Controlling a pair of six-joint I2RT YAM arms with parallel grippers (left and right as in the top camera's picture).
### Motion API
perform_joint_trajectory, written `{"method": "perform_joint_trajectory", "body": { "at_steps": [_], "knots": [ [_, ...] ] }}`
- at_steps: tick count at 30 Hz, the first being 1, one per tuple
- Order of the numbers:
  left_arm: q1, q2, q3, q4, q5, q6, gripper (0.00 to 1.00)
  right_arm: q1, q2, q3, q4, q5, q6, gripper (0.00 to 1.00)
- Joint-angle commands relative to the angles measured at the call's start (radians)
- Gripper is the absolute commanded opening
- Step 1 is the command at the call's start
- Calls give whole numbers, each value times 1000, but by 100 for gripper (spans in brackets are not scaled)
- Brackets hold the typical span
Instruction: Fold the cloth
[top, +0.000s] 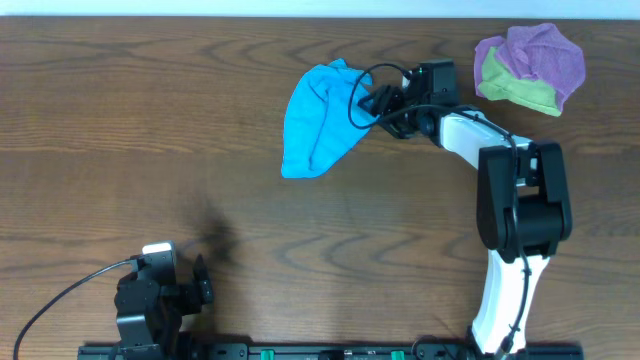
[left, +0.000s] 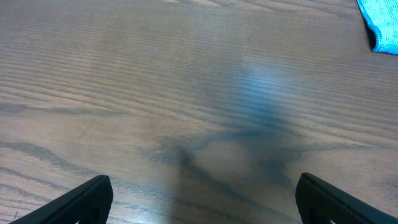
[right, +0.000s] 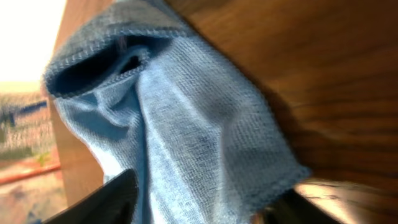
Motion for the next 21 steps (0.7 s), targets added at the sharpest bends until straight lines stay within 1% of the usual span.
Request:
{"method": "perform_joint_trajectory", "body": {
  "at_steps": [1,4,5,9,12,15,21],
  "knots": [
    [-5,-6,-40,-32,-15,-4,95,11,46,-9,-13,50,9,38],
    [-5,-6,-40,-32,-15,-4,95,7,46,-8,-9,65,-25,7],
    [-5,-6,-40,-32,-15,-4,95,2,46,-8,-10,63,-31,1],
    [-5,-6,-40,-32,-15,-4,95,-17,38,-8,-20,17,-59,1],
    [-5,-6,-40,-32,-15,-4,95,-32,-5,-8,-87,17,-111,1],
    [-5,-6,-40,-32,-15,-4,95,-45,-78,-8,-200,43,-187,1],
    [-5,-6,-40,-32,-15,-4,95,-47,-218,-8,-496,118,-311,1]
  ]
}}
